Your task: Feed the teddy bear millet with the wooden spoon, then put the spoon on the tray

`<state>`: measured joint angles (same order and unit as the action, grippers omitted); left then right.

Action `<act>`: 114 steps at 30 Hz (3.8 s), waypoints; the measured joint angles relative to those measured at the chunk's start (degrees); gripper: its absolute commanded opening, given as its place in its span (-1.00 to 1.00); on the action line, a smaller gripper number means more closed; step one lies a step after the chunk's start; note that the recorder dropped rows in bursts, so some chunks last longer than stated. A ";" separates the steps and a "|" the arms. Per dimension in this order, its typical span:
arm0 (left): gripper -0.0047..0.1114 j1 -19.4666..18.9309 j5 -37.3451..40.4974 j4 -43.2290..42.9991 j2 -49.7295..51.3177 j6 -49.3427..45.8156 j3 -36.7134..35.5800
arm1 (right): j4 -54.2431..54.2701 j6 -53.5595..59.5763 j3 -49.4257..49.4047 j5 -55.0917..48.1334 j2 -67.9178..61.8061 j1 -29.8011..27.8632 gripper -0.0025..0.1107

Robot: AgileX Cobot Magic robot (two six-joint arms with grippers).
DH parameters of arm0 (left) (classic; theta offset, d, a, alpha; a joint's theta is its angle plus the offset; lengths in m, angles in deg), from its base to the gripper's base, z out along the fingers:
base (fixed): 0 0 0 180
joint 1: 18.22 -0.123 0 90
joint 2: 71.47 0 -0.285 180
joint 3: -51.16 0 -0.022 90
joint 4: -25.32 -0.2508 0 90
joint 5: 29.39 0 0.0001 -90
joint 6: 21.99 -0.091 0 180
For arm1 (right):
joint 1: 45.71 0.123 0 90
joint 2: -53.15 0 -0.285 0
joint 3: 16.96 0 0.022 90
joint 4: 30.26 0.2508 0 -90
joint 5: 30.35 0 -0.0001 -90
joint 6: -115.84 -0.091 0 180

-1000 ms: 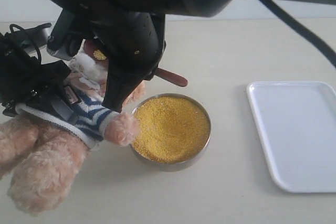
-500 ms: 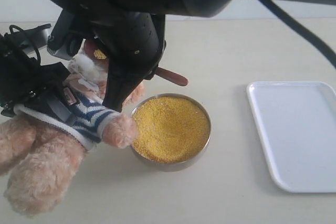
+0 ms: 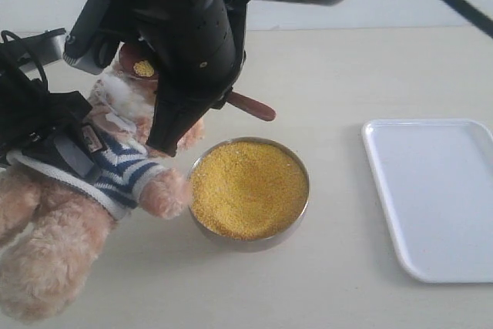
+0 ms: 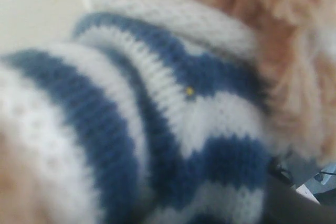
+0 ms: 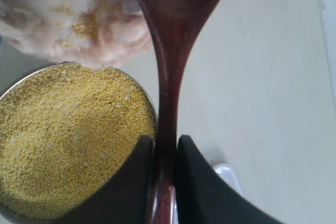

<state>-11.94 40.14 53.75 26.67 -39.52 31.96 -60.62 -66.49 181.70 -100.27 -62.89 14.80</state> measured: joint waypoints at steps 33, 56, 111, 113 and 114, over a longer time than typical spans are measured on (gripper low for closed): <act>-0.85 0.00 0.00 -0.10 -0.38 0.00 -1.10 | 1.29 -0.45 -2.45 0.00 0.62 0.00 -0.96; -0.85 0.00 0.15 -0.22 -1.33 0.00 -3.04 | 2.65 -0.81 -4.22 0.10 5.37 0.00 -0.96; -0.85 2.77 0.15 -0.22 -1.33 -0.13 -4.46 | 7.45 2.33 -7.97 3.47 4.61 -1.10 -0.96; -0.85 2.77 0.15 -0.22 -1.33 -0.13 -4.46 | 6.55 2.33 -7.97 3.47 4.61 -0.87 -0.96; -0.85 2.77 0.15 -0.22 -1.33 -0.13 -4.46 | 6.27 2.33 -7.97 3.47 4.61 -0.73 -0.96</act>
<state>-9.17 40.29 53.53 25.34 -39.65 27.49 -54.35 -64.16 173.73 -96.81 -58.28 14.06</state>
